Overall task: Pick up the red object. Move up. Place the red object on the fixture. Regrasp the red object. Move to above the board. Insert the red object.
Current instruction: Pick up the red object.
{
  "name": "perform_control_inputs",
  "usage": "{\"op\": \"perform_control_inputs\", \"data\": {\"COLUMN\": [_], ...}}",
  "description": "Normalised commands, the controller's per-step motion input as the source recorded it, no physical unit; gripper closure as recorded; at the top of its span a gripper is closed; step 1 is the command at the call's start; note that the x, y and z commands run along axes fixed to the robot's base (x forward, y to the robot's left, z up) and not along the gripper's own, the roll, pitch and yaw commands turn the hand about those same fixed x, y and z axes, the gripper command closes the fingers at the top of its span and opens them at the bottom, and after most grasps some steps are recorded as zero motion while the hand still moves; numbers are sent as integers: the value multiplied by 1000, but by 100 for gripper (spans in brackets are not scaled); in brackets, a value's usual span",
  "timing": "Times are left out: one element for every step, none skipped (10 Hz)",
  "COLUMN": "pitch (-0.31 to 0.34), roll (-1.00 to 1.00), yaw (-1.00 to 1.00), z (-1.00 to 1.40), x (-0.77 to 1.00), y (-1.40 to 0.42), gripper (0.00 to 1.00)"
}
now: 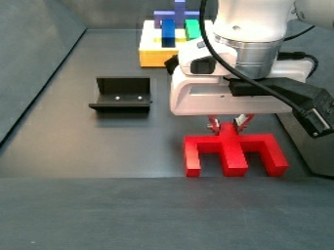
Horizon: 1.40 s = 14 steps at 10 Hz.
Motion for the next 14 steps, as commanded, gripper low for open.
{"op": "perform_control_inputs", "data": {"pitch": [0, 0, 0, 0, 0, 0, 0, 0, 0, 0, 0, 0, 0, 0], "roll": [0, 0, 0, 0, 0, 0, 0, 0, 0, 0, 0, 0, 0, 0], "yaw": [0, 0, 0, 0, 0, 0, 0, 0, 0, 0, 0, 0, 0, 0], "z": [0, 0, 0, 0, 0, 0, 0, 0, 0, 0, 0, 0, 0, 0], "x": [0, 0, 0, 0, 0, 0, 0, 0, 0, 0, 0, 0, 0, 0], "y": [0, 0, 0, 0, 0, 0, 0, 0, 0, 0, 0, 0, 0, 0], "gripper": [100, 100, 100, 100, 100, 100, 100, 100, 100, 100, 100, 100, 100, 100]}}
